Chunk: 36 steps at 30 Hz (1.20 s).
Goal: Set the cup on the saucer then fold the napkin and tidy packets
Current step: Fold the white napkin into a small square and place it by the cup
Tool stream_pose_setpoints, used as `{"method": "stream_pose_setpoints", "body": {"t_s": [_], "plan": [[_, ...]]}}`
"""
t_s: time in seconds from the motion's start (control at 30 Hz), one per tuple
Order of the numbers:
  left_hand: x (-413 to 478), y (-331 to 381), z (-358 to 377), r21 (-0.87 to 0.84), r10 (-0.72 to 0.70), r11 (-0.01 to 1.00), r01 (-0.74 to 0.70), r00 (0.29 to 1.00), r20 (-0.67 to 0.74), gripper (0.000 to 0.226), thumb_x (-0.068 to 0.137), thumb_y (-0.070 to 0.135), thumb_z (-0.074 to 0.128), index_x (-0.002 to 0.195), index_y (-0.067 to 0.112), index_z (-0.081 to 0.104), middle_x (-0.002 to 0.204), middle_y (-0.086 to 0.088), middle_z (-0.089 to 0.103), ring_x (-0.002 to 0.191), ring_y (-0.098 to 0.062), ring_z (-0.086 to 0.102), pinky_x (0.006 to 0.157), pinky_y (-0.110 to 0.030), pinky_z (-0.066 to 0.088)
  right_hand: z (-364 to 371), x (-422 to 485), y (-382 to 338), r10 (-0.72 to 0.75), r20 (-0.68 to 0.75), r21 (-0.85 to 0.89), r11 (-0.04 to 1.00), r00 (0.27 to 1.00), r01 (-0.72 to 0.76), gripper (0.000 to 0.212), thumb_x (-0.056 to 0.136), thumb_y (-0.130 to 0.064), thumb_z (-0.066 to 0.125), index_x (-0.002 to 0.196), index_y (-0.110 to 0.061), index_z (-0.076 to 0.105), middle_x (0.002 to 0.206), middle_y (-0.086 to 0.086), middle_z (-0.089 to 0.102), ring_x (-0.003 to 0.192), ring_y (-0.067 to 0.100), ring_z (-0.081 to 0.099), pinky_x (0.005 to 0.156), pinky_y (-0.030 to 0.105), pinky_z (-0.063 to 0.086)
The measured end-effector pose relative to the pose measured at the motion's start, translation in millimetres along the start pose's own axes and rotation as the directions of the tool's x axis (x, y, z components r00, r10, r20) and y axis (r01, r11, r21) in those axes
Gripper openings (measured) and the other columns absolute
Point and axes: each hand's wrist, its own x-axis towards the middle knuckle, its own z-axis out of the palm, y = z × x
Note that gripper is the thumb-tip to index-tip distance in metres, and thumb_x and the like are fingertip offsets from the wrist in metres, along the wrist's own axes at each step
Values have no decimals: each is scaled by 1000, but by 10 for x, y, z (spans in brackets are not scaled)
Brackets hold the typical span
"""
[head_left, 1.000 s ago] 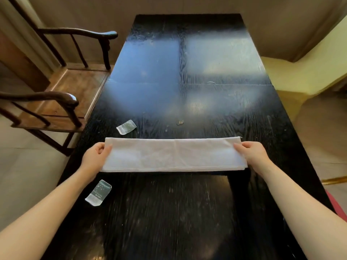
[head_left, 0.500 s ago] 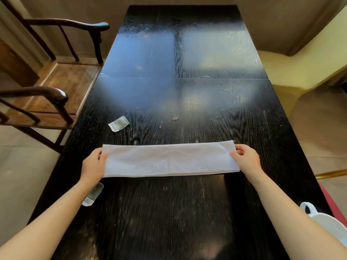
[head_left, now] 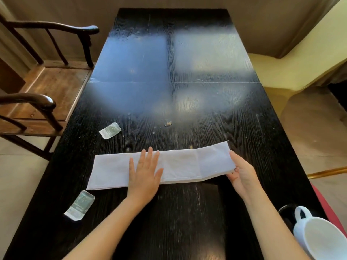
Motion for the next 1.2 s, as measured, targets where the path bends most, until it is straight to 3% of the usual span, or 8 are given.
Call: {"method": "stream_pose_setpoints", "body": {"t_s": [0.27, 0.4, 0.5, 0.73, 0.8, 0.9, 1.07, 1.2], "plan": [[14, -13, 49, 43, 9, 999, -12, 998, 60, 78, 70, 57, -34, 138, 23, -18, 147, 10, -23, 136, -8, -24, 113, -42, -18, 429, -396, 232, -251, 169, -219, 933, 953, 285, 38, 89, -15, 56, 127, -17, 57, 117, -1, 66, 111, 15, 61, 88, 25, 52], [9, -135, 108, 98, -4, 995, 0, 999, 37, 61, 86, 49, -14, 141, 23, -11, 151, 9, -14, 140, -11, -16, 109, -42, -24, 907, -487, 504, -426, 354, -639, 540, 832, 548, 46, 95, -11, 46, 138, -25, 45, 141, -13, 47, 132, 1, 39, 113, 21, 29], [-11, -133, 142, 106, -25, 994, 22, 999, 29, 60, 96, 41, -5, 145, 14, 16, 153, -2, 27, 142, -21, 26, 111, -45, -6, 1106, -440, 886, -398, 374, -824, 273, 838, 497, 48, 98, -18, 42, 144, -14, 32, 152, 3, 33, 144, 17, 20, 119, 35, 7], [-10, -166, 180, 142, 20, 990, -14, 999, -41, 52, 93, 35, 24, 141, 14, 28, 148, -6, 41, 137, -19, 22, 110, -48, 1, 1266, -393, 1230, -400, 385, -911, -22, 832, 411, 66, 95, -48, 10, 147, -8, 22, 156, 7, 15, 146, 22, 11, 117, 41, 1], [-18, -196, 202, 155, 25, 988, -19, 999, -38, 51, 96, 37, 17, 140, 14, 29, 147, -6, 41, 137, -19, 23, 110, -48, 0, 1240, -407, 1201, -306, 441, -888, -14, 844, 459, 86, 84, -63, -11, 149, -12, 12, 155, -2, 1, 147, 17, 1, 117, 34, -5], [11, -249, 171, 135, -10, 991, 13, 1000, -24, 60, 98, 39, 1, 139, 13, 36, 147, -5, 43, 137, -20, 26, 110, -49, 4, 1177, -312, 901, -403, 382, -821, 266, 832, 505, 61, 96, -48, 16, 137, -11, 42, 142, 5, 47, 135, 22, 38, 109, 22, 21], [51, -64, 79, 97, 4, 995, -3, 1000, -10, 60, 98, 39, -1, 144, 16, 28, 152, -5, 33, 141, -24, 28, 116, -53, 9, 1068, 53, 772, -162, 617, -770, -327, 770, 548, 65, 90, -44, 6, 149, -20, 13, 159, 1, 9, 147, 23, -3, 116, 45, -8], [90, -274, 48, 21, -199, 980, 199, 980, 22, 62, 91, 38, -1, 150, 19, 6, 160, -2, 2, 147, -20, -2, 113, -53, -6, 1076, 108, 871, -137, 604, -743, -453, 785, 493, 73, 87, -60, 5, 150, -22, 6, 159, 3, 1, 146, 27, -7, 113, 48, -14]]}}
